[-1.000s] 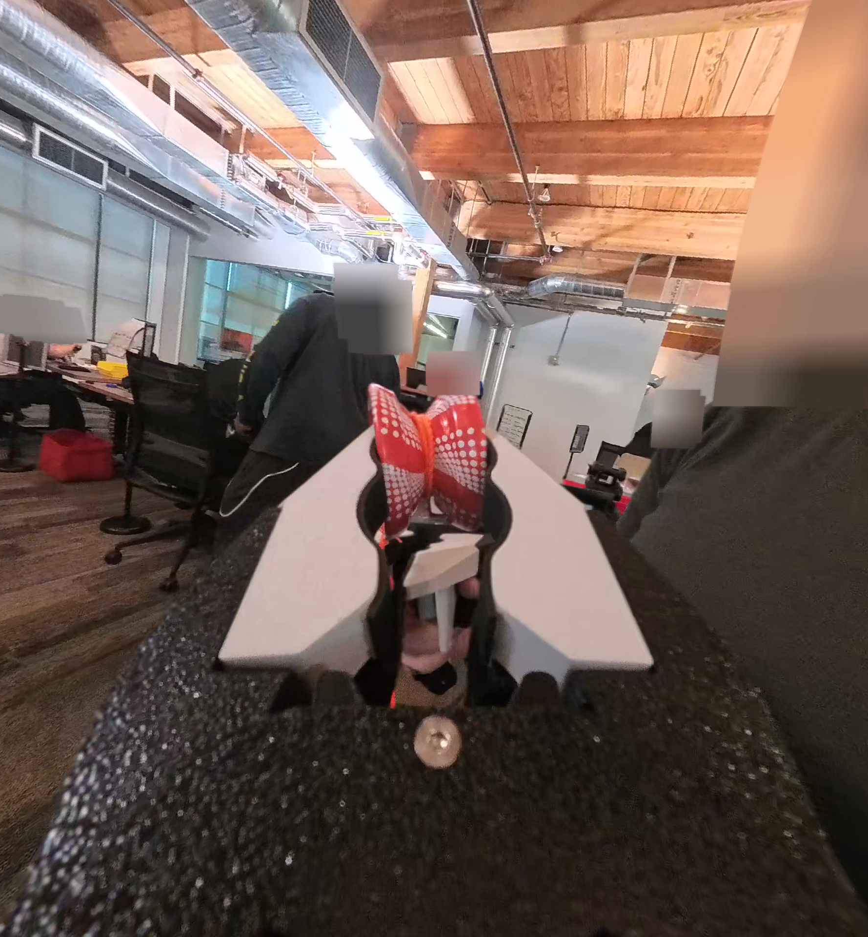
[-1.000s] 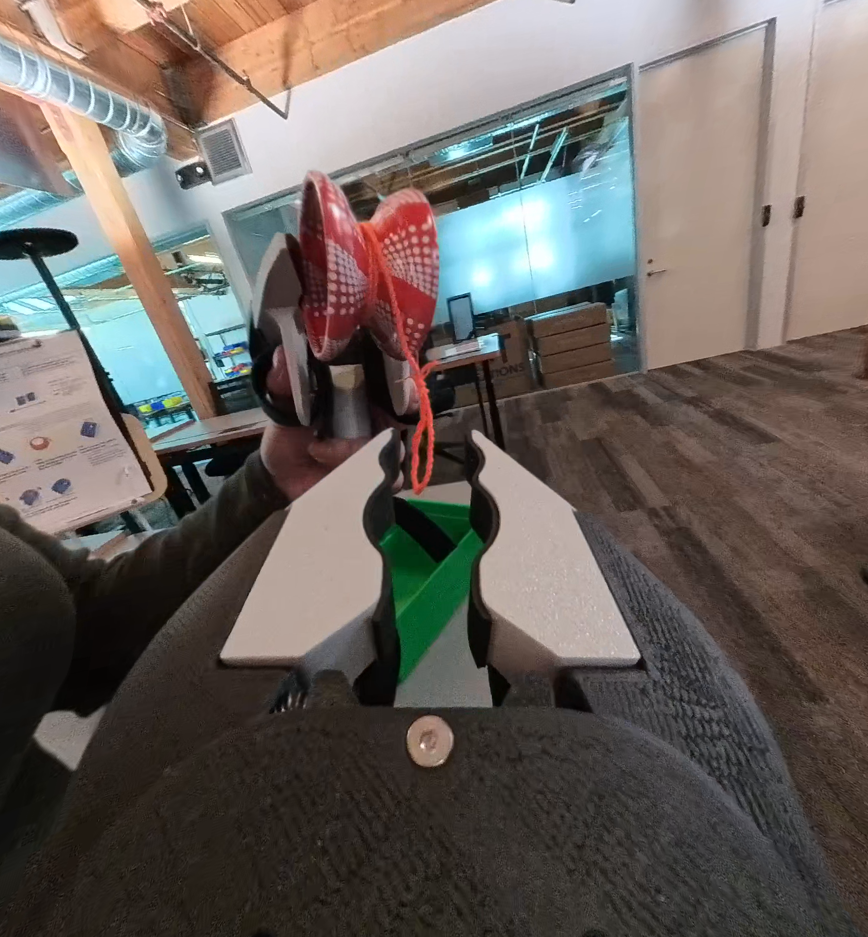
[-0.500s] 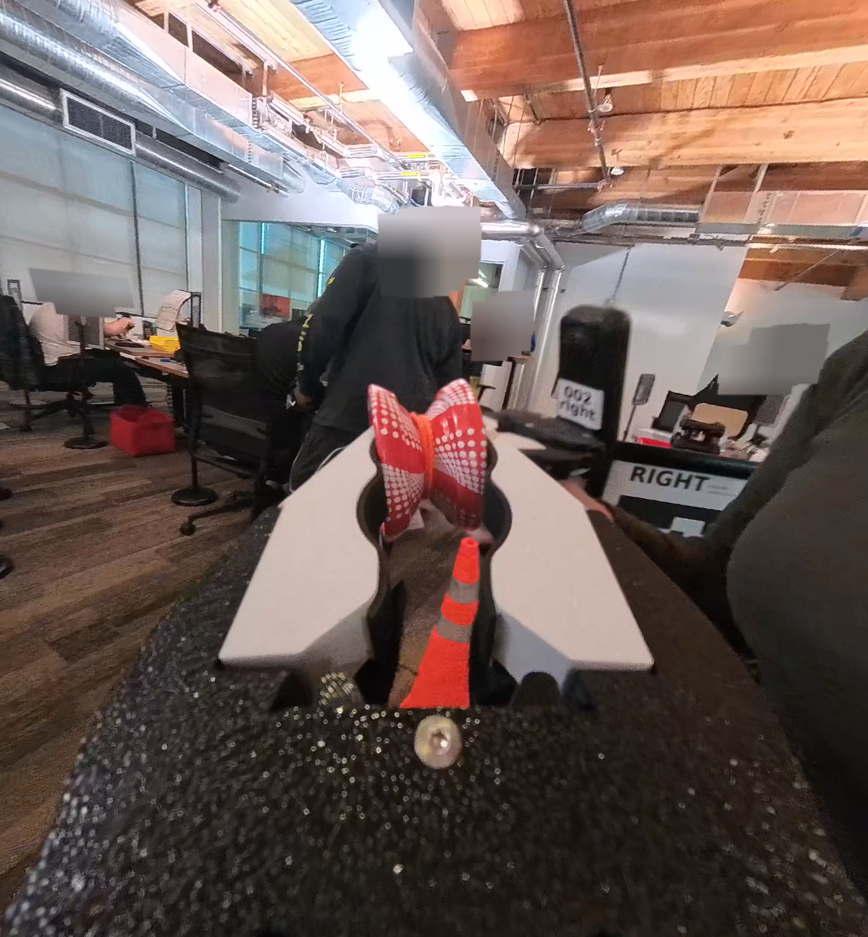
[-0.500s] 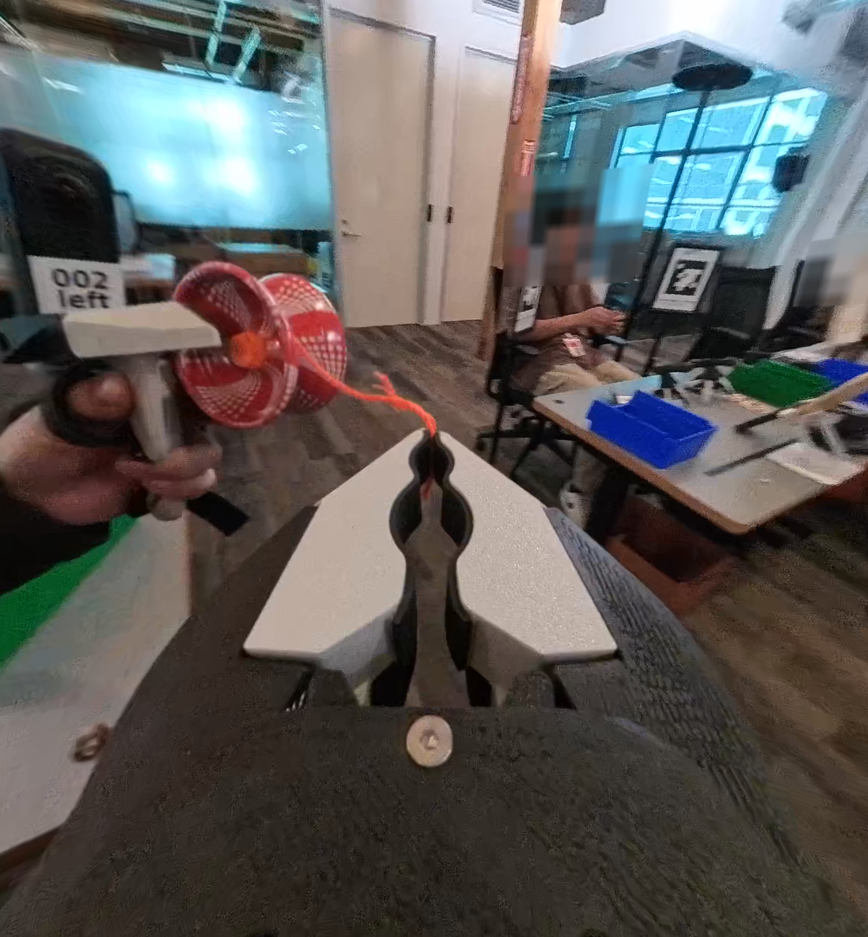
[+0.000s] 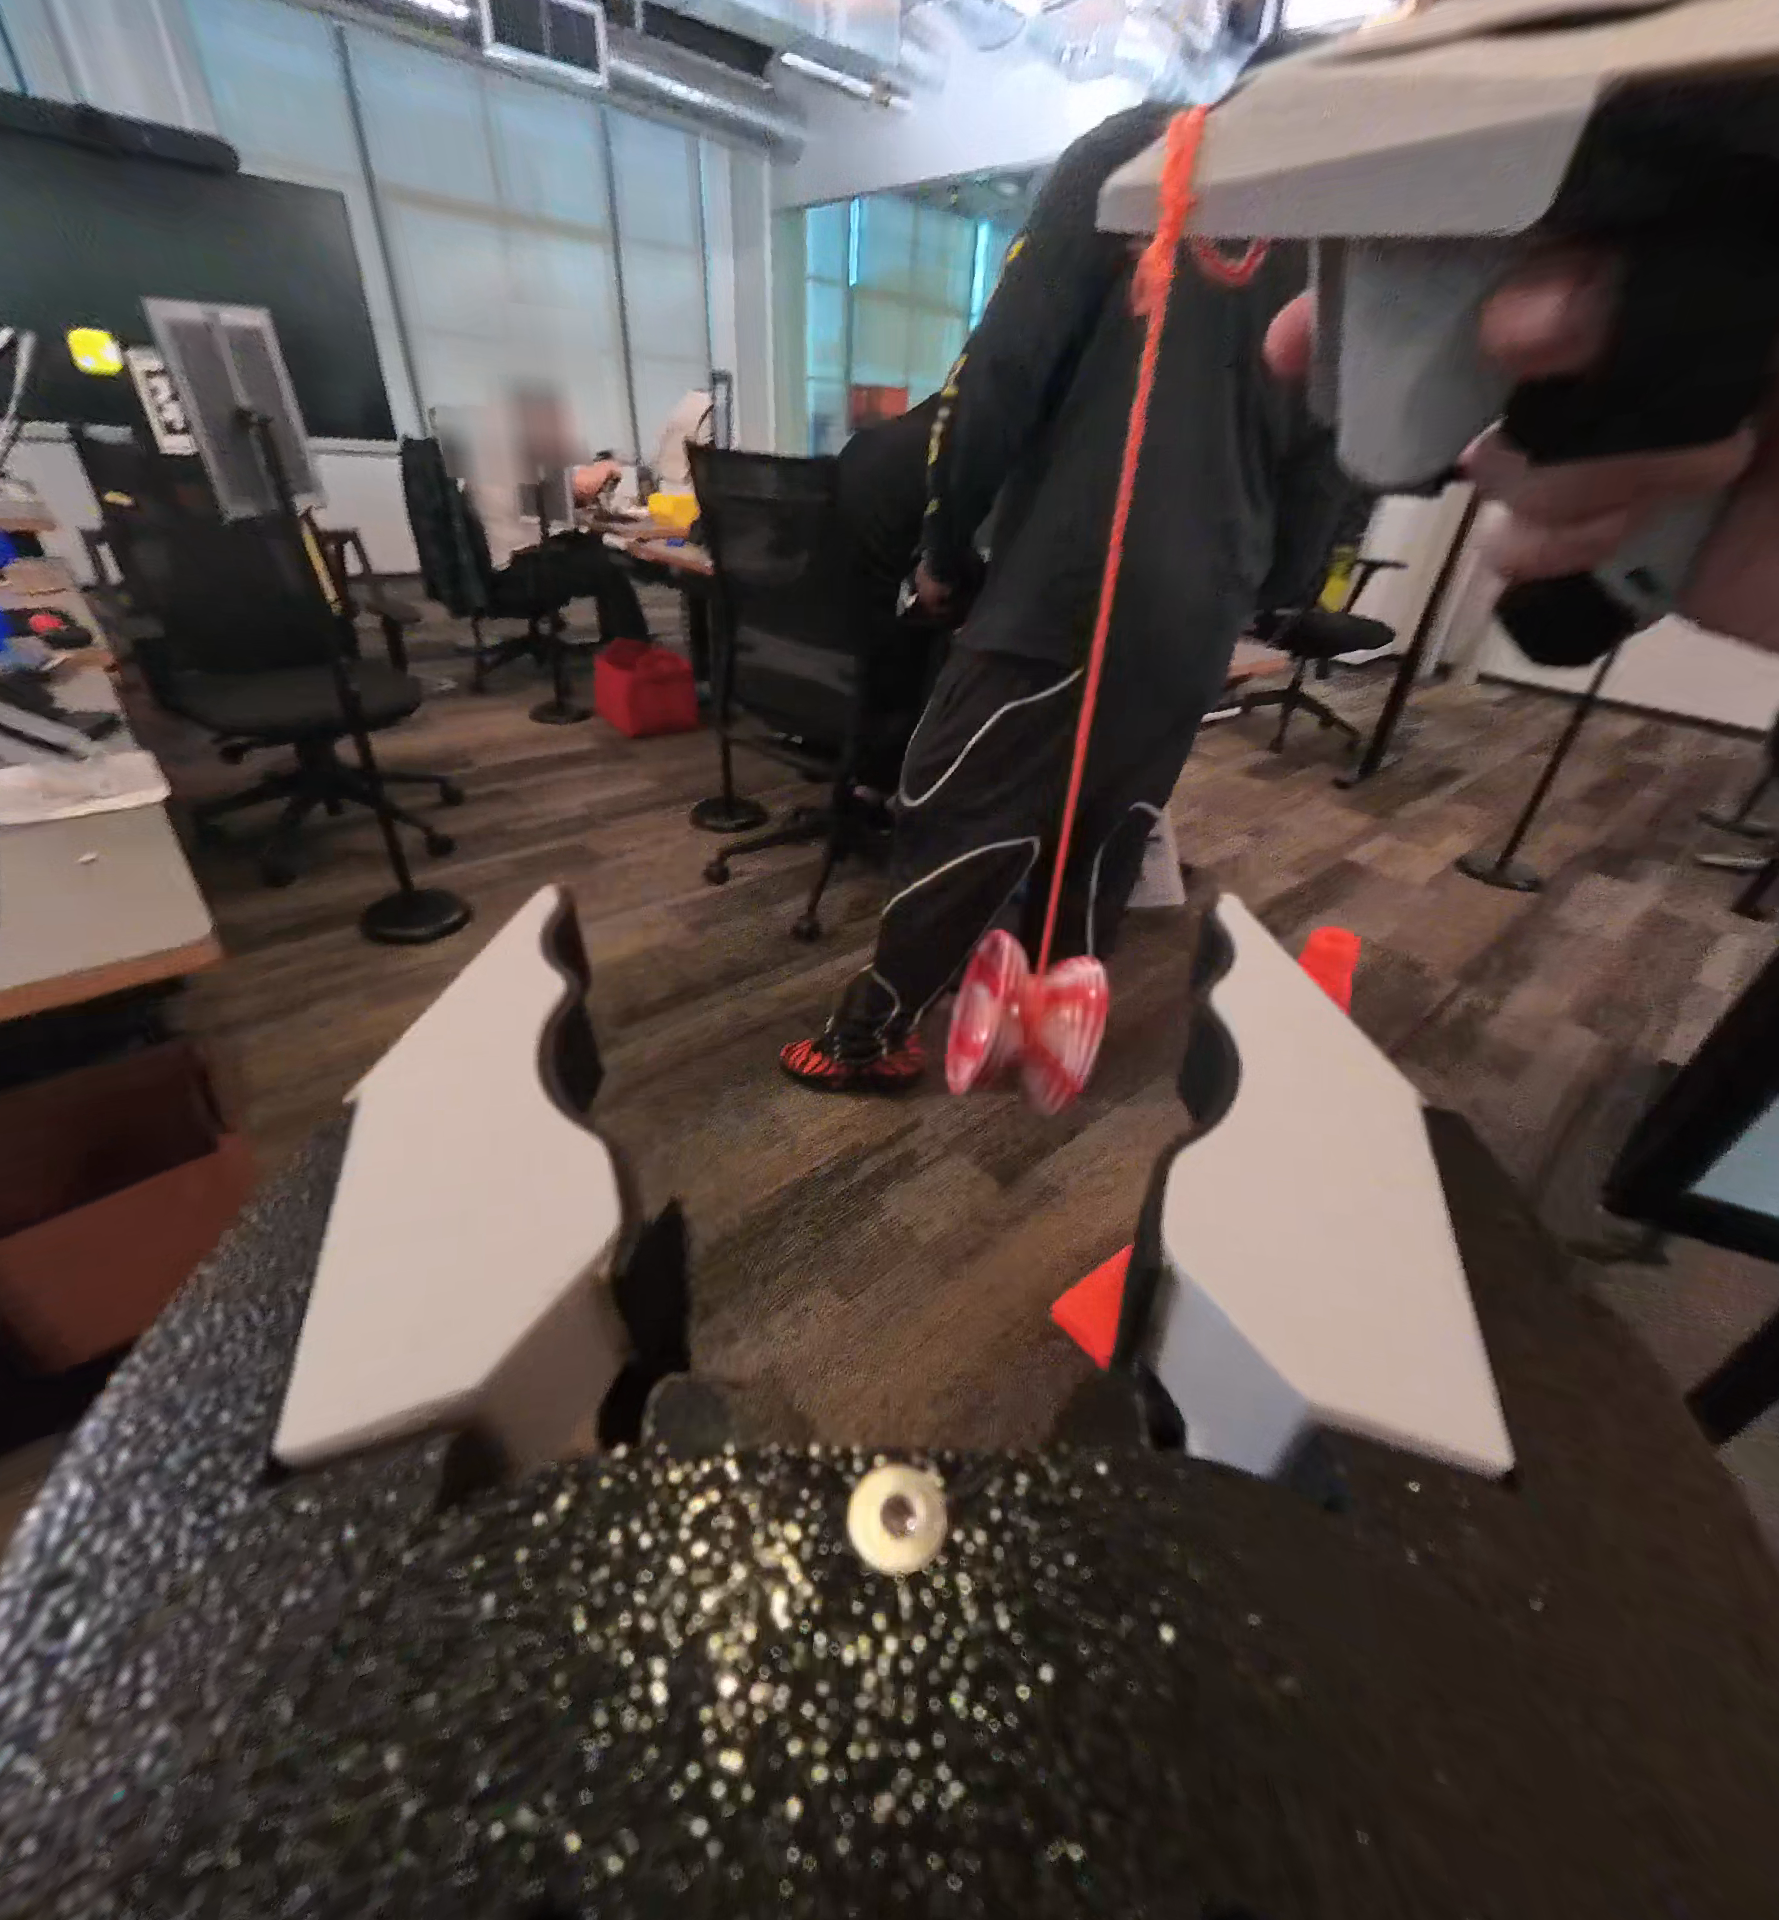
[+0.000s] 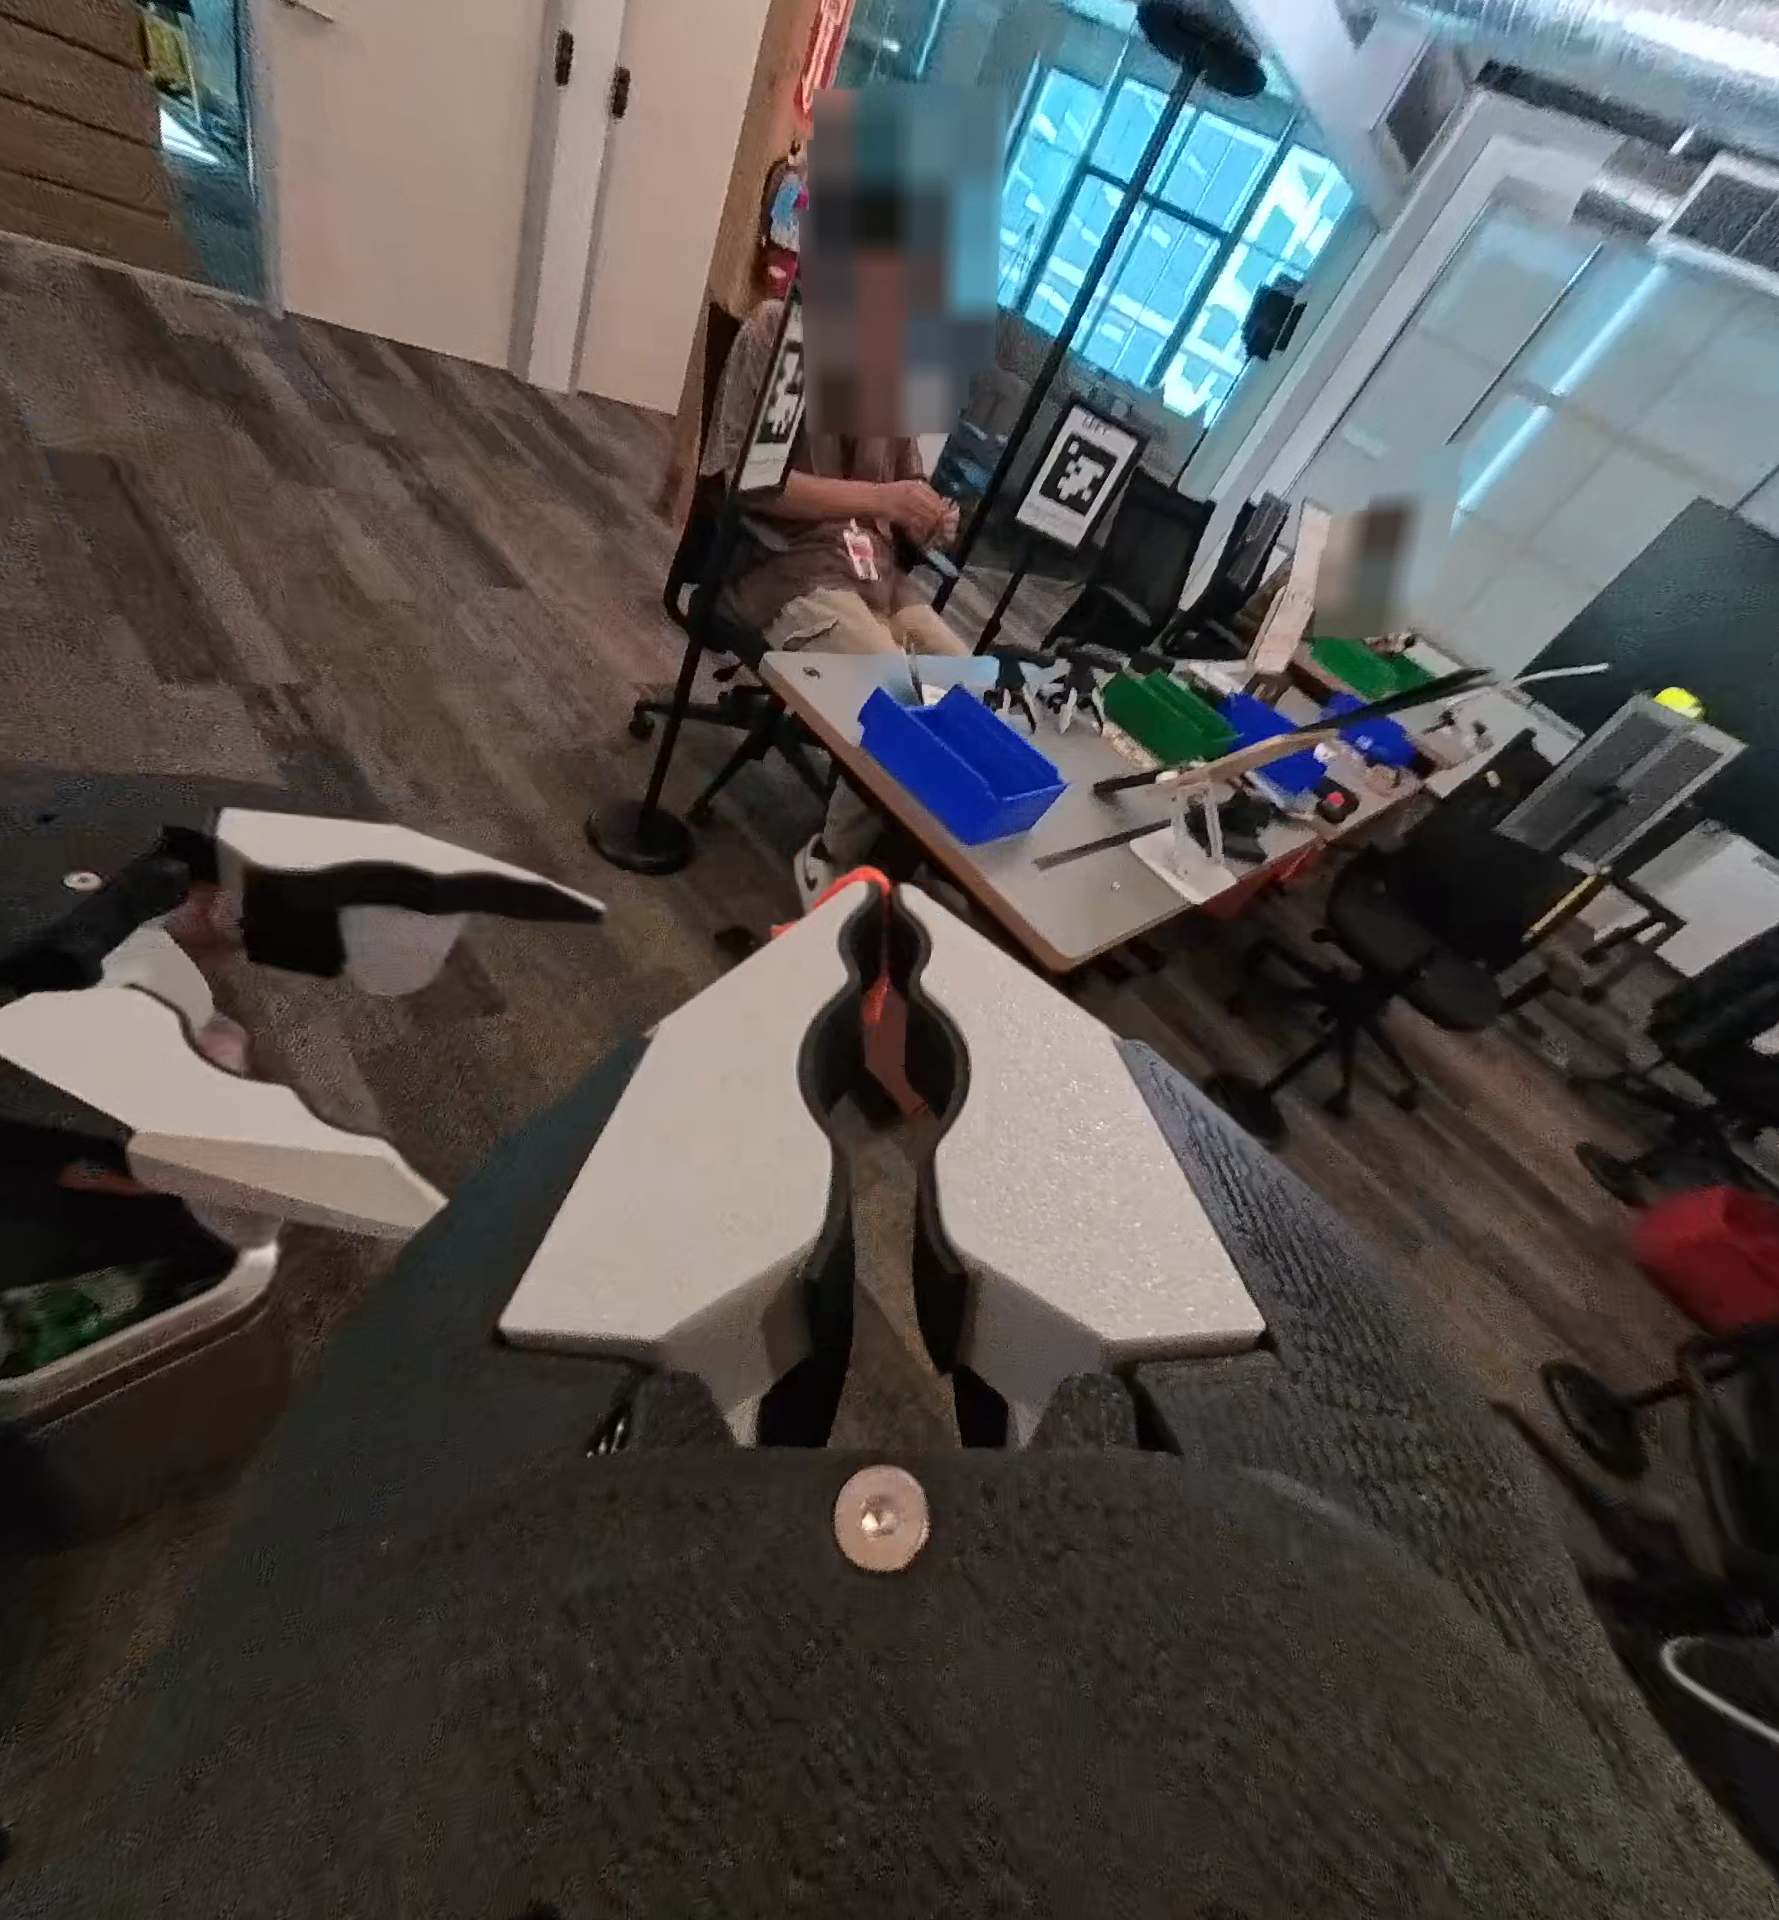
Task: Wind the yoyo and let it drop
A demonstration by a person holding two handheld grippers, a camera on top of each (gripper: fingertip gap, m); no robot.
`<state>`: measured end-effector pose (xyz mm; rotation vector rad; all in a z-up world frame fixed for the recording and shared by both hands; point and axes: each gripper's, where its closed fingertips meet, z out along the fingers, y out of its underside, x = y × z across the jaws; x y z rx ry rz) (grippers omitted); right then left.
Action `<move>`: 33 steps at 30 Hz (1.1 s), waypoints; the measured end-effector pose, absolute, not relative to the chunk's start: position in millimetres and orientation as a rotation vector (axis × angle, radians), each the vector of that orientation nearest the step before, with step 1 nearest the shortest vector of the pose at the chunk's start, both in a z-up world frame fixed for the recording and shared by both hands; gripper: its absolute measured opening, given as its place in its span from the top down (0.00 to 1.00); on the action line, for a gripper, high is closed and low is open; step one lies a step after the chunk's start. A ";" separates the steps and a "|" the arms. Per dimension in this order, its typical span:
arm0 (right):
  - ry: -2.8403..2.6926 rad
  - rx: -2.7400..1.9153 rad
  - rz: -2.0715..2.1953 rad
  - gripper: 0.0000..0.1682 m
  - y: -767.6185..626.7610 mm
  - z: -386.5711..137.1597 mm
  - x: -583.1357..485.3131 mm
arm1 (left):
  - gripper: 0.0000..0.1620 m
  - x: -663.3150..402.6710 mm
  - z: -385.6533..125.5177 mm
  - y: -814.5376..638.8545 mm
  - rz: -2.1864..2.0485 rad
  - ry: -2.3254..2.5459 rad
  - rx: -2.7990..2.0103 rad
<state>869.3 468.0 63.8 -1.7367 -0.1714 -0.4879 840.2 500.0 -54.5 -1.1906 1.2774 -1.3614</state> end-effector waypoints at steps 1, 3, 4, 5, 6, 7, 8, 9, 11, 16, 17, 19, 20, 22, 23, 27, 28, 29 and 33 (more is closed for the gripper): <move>-0.159 -1.767 -0.465 1.00 468.2 54.7 873.5 | 0.29 834.3 -72.0 509.8 -1.328 1.277 -1.238; -0.122 -1.821 -0.443 1.00 466.9 35.8 883.1 | 0.29 819.4 -106.5 525.9 -1.309 1.267 -1.342; -0.102 -1.853 -0.441 1.00 463.6 26.5 888.2 | 0.29 811.0 -123.0 533.3 -1.313 1.253 -1.405; -0.080 -1.878 -0.441 1.00 459.6 17.7 892.6 | 0.29 802.5 -138.5 538.7 -1.327 1.243 -1.464; -0.060 -1.903 -0.435 1.00 455.4 8.6 896.3 | 0.29 794.3 -152.9 544.2 -1.345 1.226 -1.523; -0.042 -1.934 -0.425 1.00 451.0 -2.1 899.5 | 0.30 786.2 -164.8 548.6 -1.370 1.200 -1.577; -0.021 -1.965 -0.422 1.00 446.3 -13.4 903.2 | 0.31 778.4 -173.1 551.2 -1.401 1.165 -1.623; 0.003 -1.991 -0.426 1.00 441.5 -24.4 908.5 | 0.33 772.0 -181.5 554.5 -1.432 1.126 -1.665; 0.052 -2.039 -0.427 1.00 438.3 -48.1 922.0 | 0.35 762.4 -195.5 559.3 -1.487 1.053 -1.734; 0.125 -1.838 -0.616 1.00 437.5 42.6 980.2 | 0.40 754.3 -212.8 562.5 -1.557 0.975 -1.798; 0.113 -1.723 -0.715 1.00 429.8 97.2 987.1 | 0.41 753.6 -214.1 562.0 -1.558 0.979 -1.797; 0.066 -1.422 -0.867 1.00 406.6 206.6 977.1 | 0.46 750.6 -212.8 561.3 -1.546 0.995 -1.777; 0.035 -1.383 -0.882 1.00 400.7 235.7 968.3 | 0.49 749.3 -209.1 561.1 -1.533 0.996 -1.751; -0.021 -1.391 -0.893 1.00 401.8 255.2 958.5 | 0.50 747.8 -203.7 562.6 -1.502 0.994 -1.717; -0.042 -1.423 -0.893 1.00 406.5 250.9 957.2 | 0.50 747.6 -203.2 562.8 -1.495 0.998 -1.712; -0.049 -1.553 -0.876 1.00 424.7 203.5 961.4 | 0.48 749.4 -206.3 560.9 -1.522 1.012 -1.737; -0.037 -1.573 -0.850 1.00 427.2 191.3 962.0 | 0.50 749.8 -206.3 560.7 -1.523 1.013 -1.736; -0.024 -1.591 -0.817 1.00 429.0 179.5 961.3 | 0.53 749.1 -204.3 560.8 -1.517 1.013 -1.726; 0.017 -1.643 -0.742 1.00 429.0 140.3 955.8 | 0.57 746.3 -197.2 563.1 -1.449 1.016 -1.686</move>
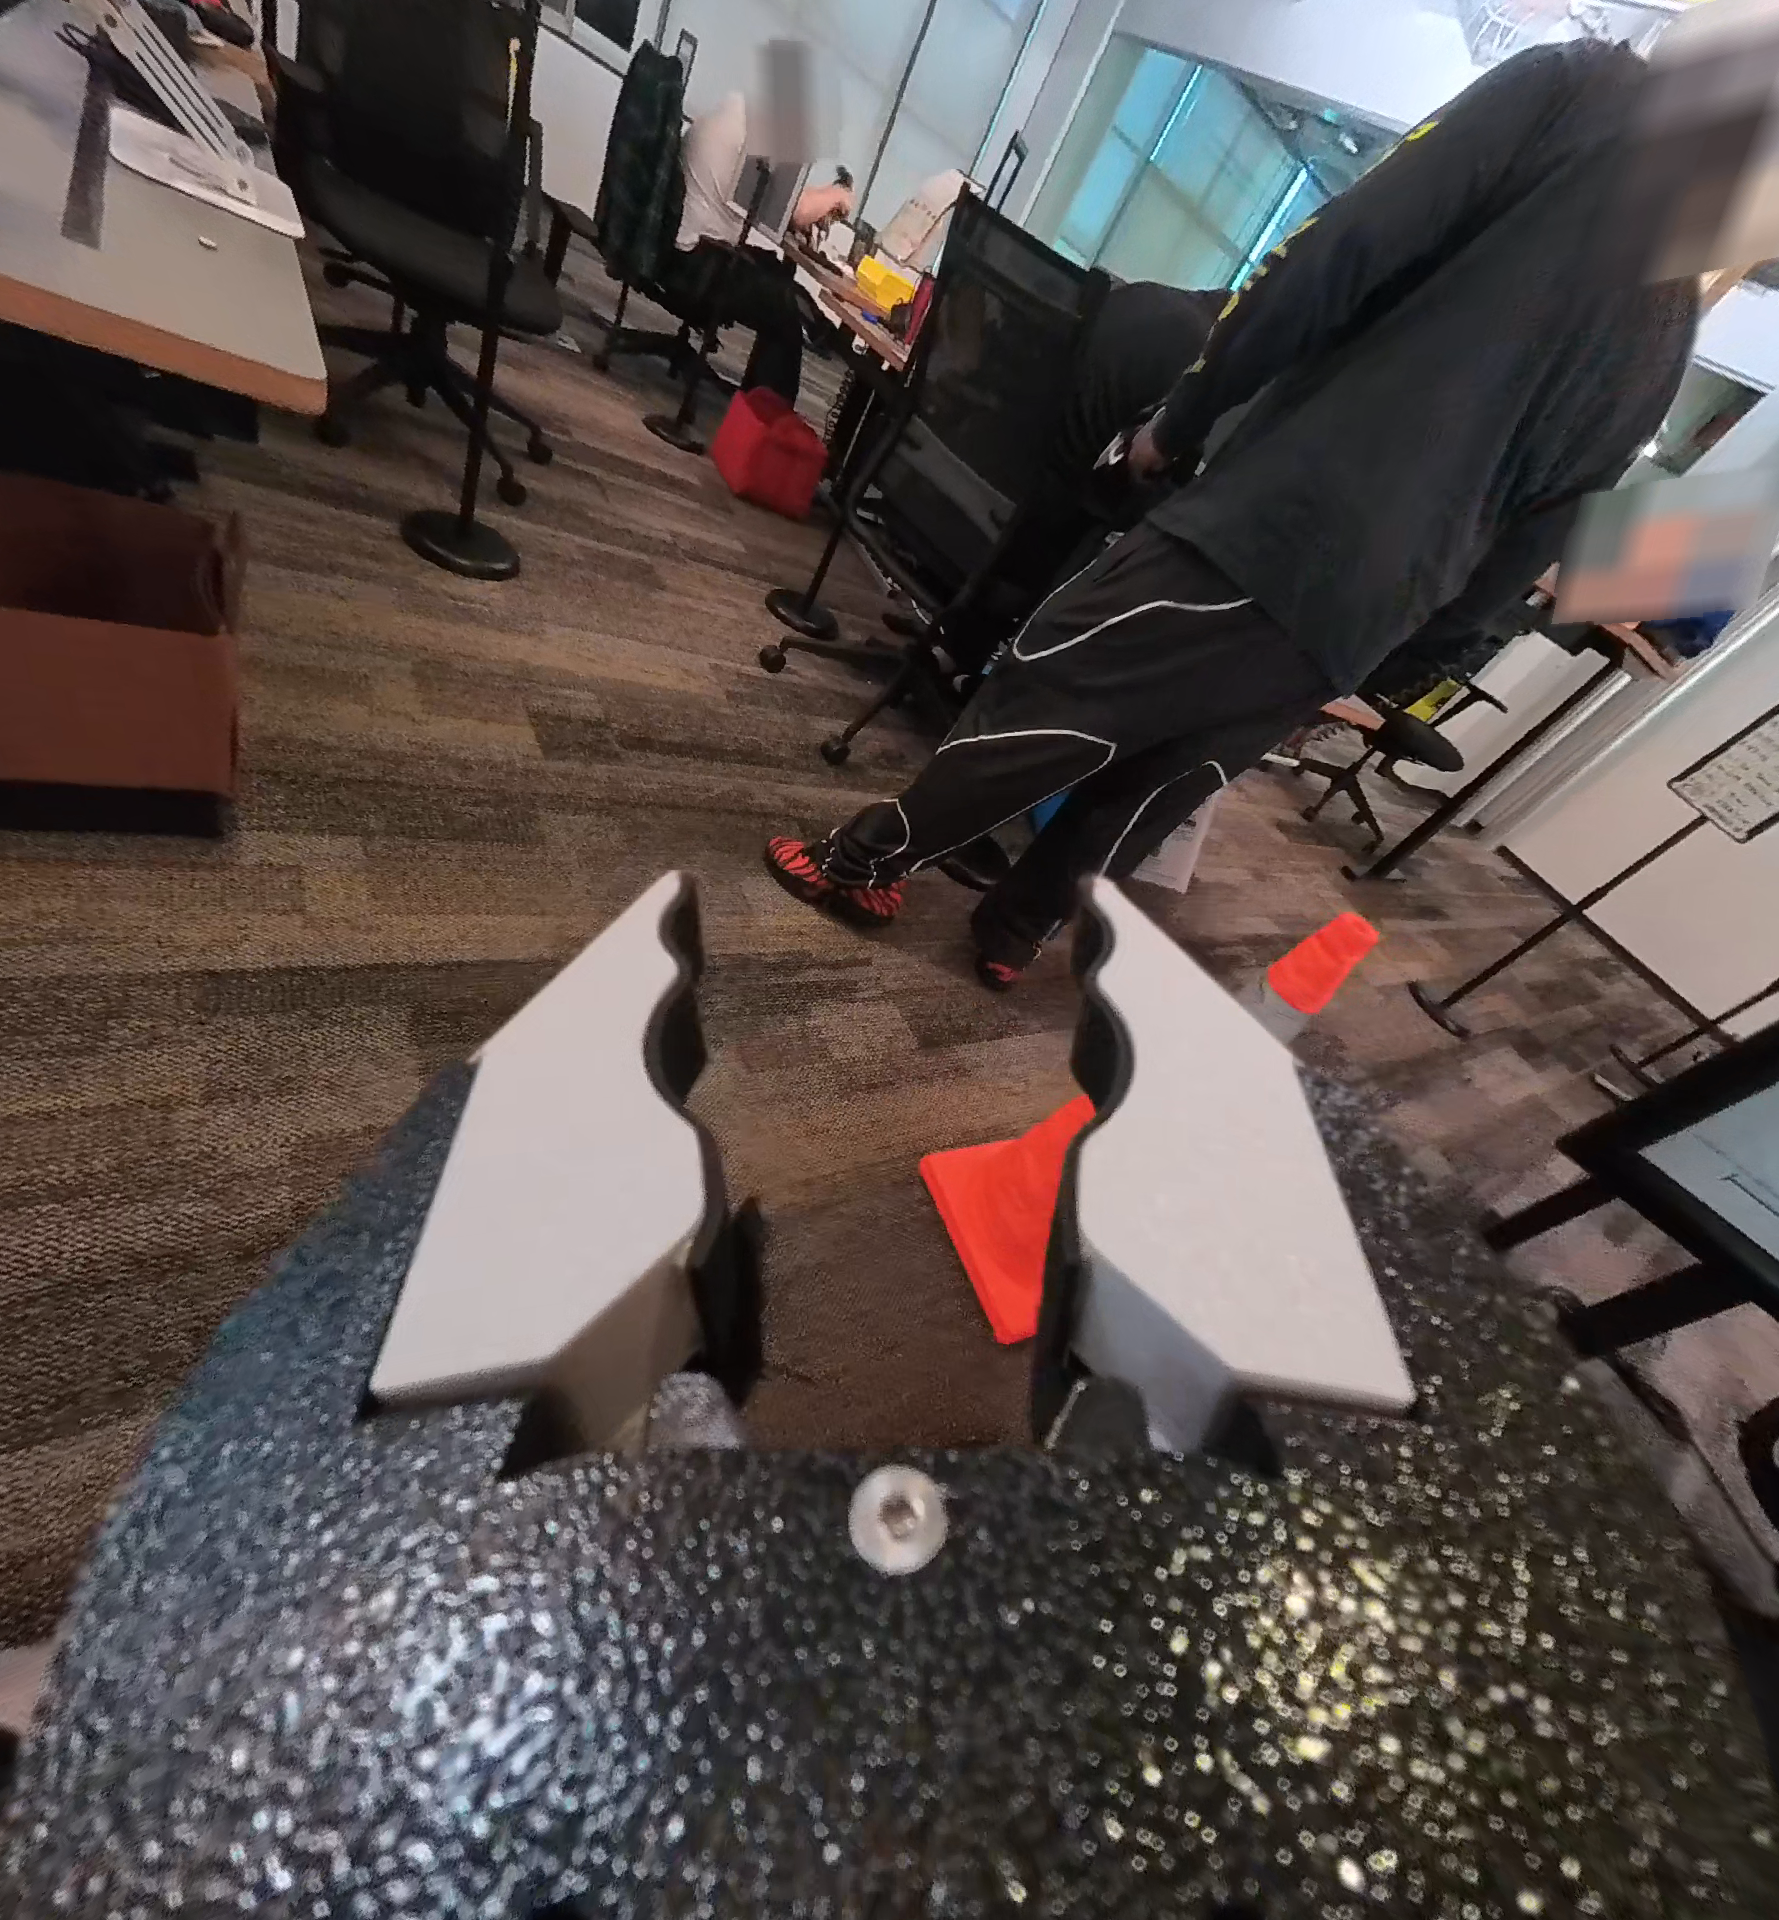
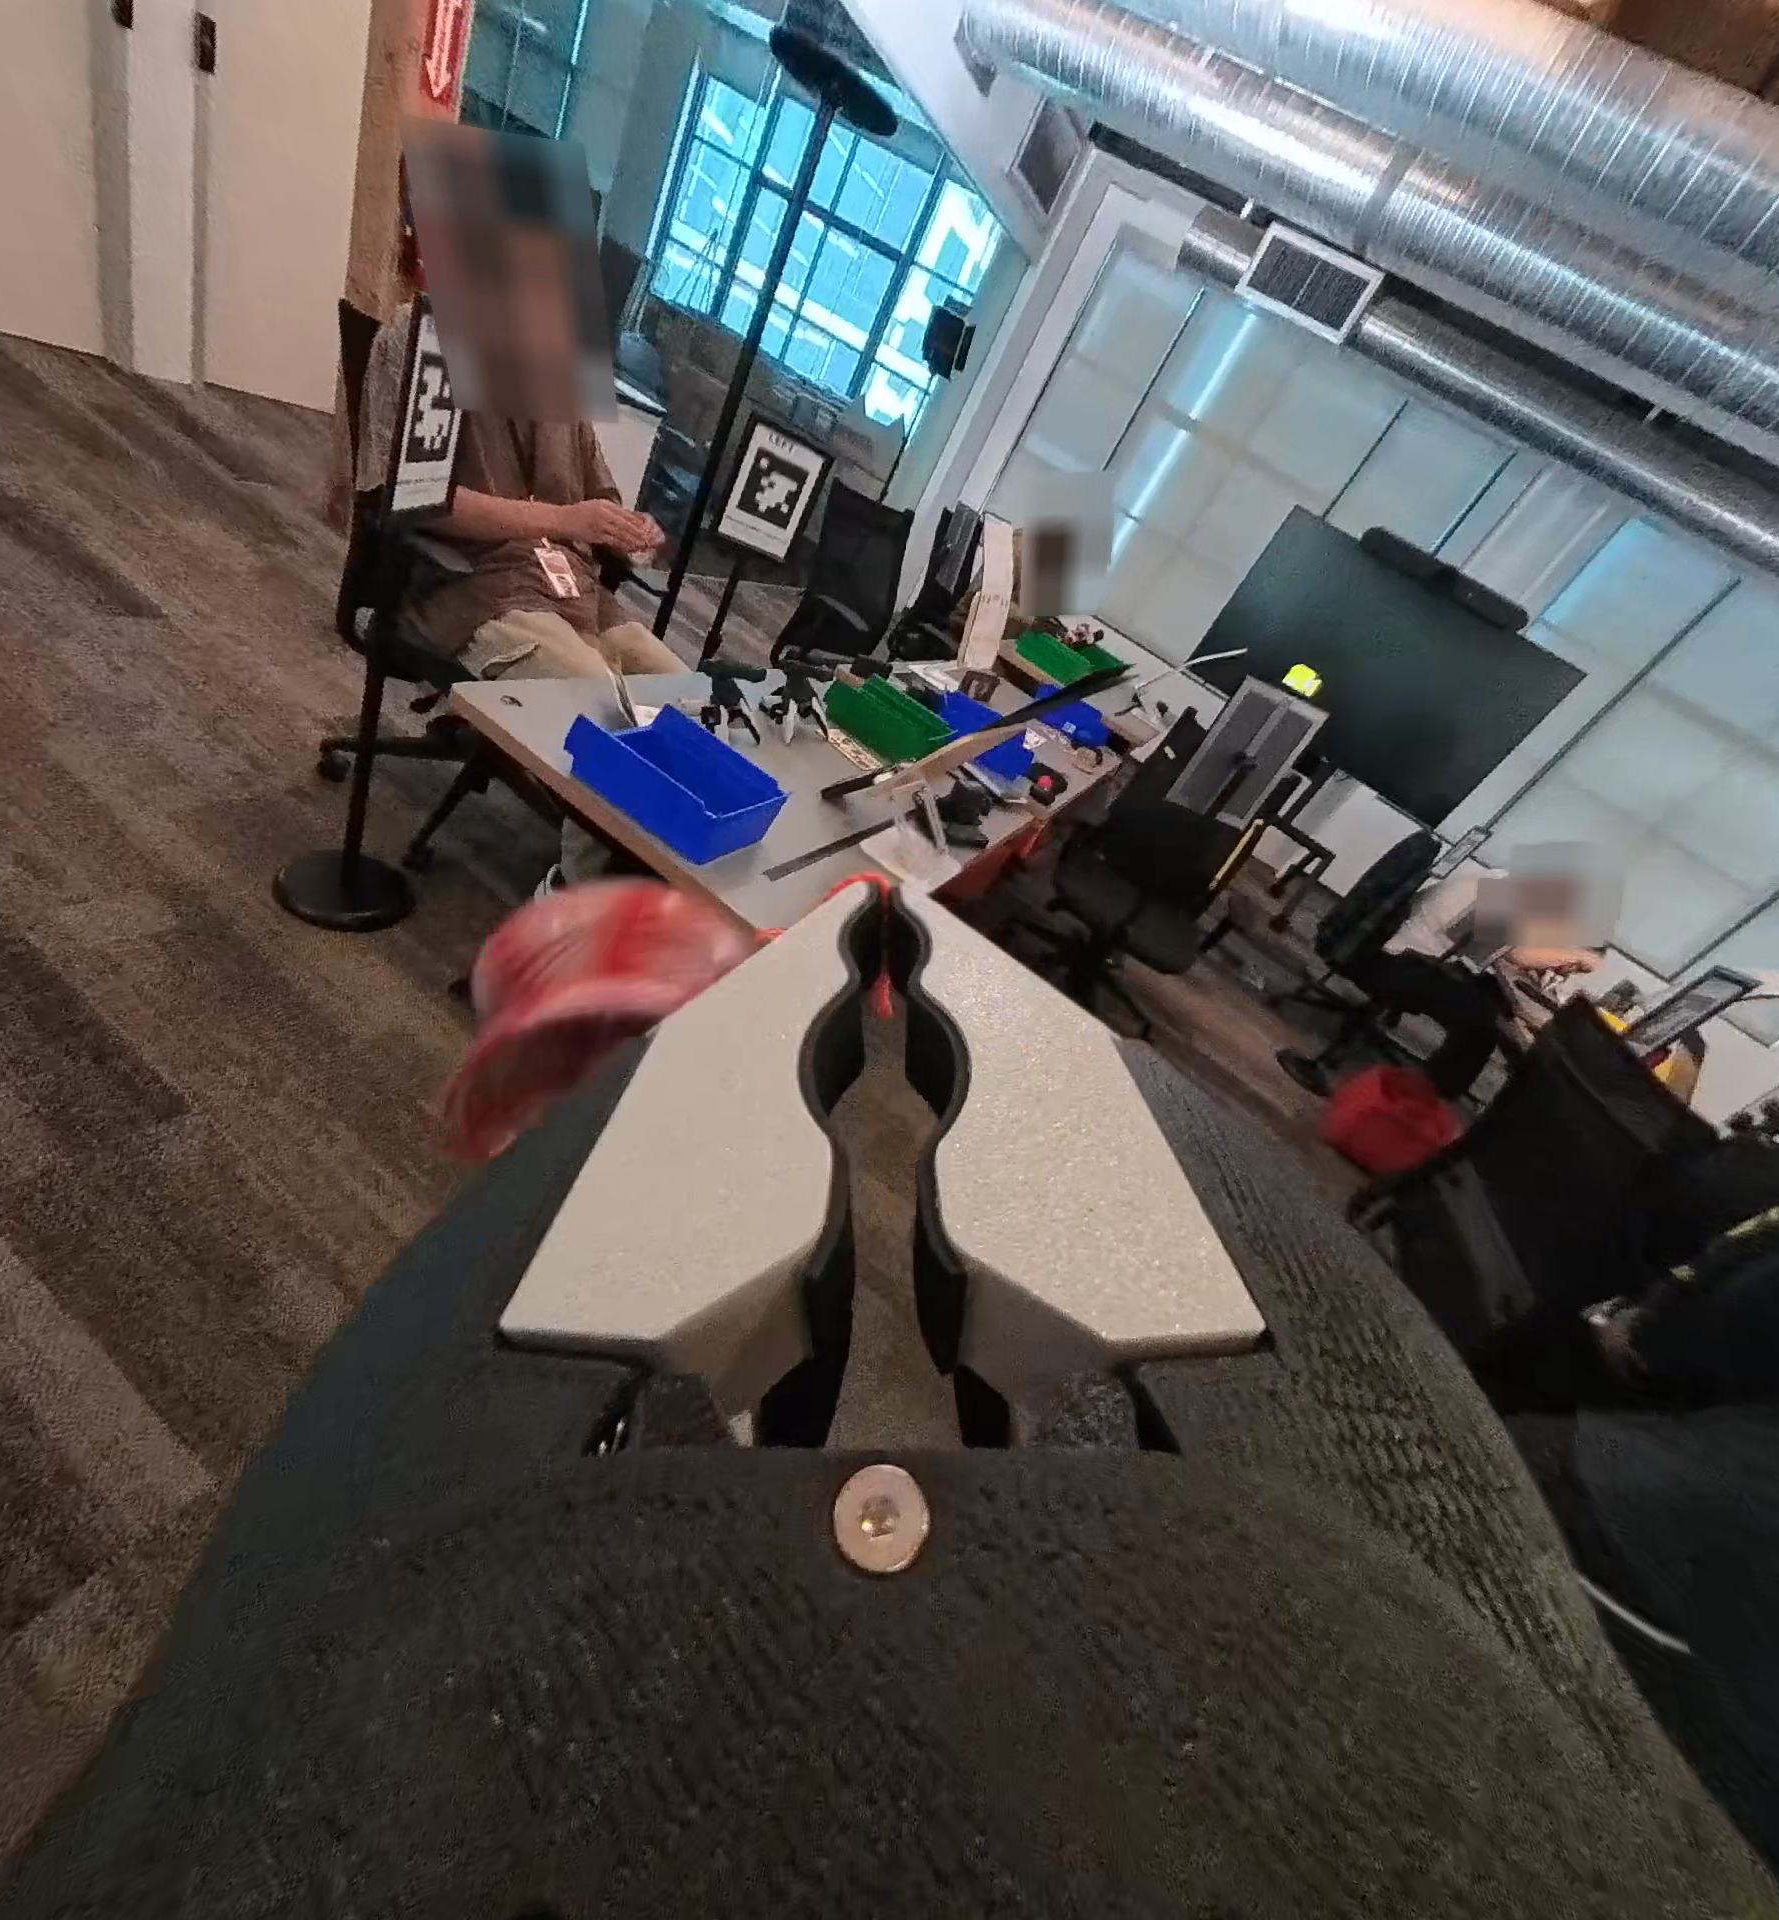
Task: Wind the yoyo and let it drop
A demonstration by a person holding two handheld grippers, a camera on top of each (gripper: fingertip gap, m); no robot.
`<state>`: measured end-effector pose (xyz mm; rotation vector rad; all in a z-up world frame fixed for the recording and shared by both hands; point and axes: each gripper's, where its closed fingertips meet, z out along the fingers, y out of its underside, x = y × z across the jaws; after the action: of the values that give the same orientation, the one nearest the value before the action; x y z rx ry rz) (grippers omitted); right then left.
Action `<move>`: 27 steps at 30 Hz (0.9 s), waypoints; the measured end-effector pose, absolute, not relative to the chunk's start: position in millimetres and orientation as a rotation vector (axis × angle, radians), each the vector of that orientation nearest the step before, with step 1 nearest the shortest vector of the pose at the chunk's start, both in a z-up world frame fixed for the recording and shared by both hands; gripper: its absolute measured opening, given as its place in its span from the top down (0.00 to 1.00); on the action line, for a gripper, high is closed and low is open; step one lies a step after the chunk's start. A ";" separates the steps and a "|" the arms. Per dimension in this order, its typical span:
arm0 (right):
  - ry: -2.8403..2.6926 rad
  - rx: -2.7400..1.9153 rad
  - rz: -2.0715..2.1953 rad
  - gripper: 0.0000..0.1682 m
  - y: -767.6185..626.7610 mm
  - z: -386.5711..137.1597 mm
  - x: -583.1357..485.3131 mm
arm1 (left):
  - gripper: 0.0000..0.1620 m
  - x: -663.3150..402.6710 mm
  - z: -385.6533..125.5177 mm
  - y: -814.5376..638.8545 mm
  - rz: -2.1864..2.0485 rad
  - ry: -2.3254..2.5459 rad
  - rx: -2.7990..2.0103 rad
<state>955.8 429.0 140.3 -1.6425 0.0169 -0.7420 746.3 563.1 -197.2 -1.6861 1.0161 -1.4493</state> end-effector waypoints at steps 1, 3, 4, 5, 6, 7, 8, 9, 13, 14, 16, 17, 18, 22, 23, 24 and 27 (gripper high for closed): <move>0.028 -1.642 -0.740 1.00 427.1 134.2 954.2 | 0.57 745.0 -197.3 563.1 -1.441 1.019 -1.685; 0.028 -1.657 -0.709 1.00 425.7 119.9 946.9 | 0.57 744.7 -197.0 563.4 -1.442 1.022 -1.692; 0.036 -1.662 -0.705 1.00 426.1 114.5 943.6 | 0.57 744.1 -197.8 564.3 -1.443 1.020 -1.699; 0.040 -1.674 -0.707 1.00 426.2 106.9 941.7 | 0.57 742.9 -199.3 565.0 -1.445 1.019 -1.707; 0.040 -1.694 -0.705 1.00 427.4 97.1 939.4 | 0.56 742.5 -200.0 565.2 -1.447 1.017 -1.715; 0.040 -1.718 -0.702 1.00 429.5 85.5 937.7 | 0.56 741.7 -201.0 565.6 -1.448 1.011 -1.724; 0.044 -1.745 -0.707 1.00 431.8 72.3 937.6 | 0.56 740.5 -202.4 565.6 -1.448 1.007 -1.731; 0.054 -1.797 -0.730 1.00 432.1 56.2 940.7 | 0.56 739.2 -203.2 565.9 -1.449 1.003 -1.738; 0.061 -1.982 -0.793 1.00 426.3 -11.0 953.3 | 0.56 729.6 -207.2 566.2 -1.449 1.011 -1.769; 0.079 -2.008 -0.765 1.00 425.1 -25.2 954.7 | 0.56 726.2 -206.4 566.3 -1.440 1.017 -1.770; 0.118 -2.079 -0.704 1.00 422.5 -53.1 957.6 | 0.58 721.1 -205.7 567.1 -1.415 1.028 -1.773; 0.134 -2.099 -0.692 1.00 421.1 -63.3 959.4 | 0.58 717.3 -205.8 566.7 -1.406 1.035 -1.775; 0.145 -2.113 -0.677 1.00 420.6 -71.0 960.1 | 0.59 713.9 -206.6 566.3 -1.399 1.041 -1.781; 0.133 -2.123 -0.599 1.00 427.3 -69.2 956.3 | 0.59 703.4 -211.3 566.8 -1.388 1.029 -1.817; 0.104 -2.109 -0.591 1.00 430.0 -55.1 956.0 | 0.59 701.3 -213.0 567.2 -1.384 1.023 -1.821; 0.068 -2.079 -0.597 1.00 433.0 -33.6 957.8 | 0.59 700.9 -213.8 567.1 -1.379 1.019 -1.823; -0.039 -1.890 -0.699 1.00 433.3 79.1 967.9 | 0.59 702.7 -217.2 561.6 -1.395 1.017 -1.825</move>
<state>967.9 433.3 79.1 -1.8897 -0.0386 -0.6990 702.7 561.6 -217.2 -1.8253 1.0171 -1.3948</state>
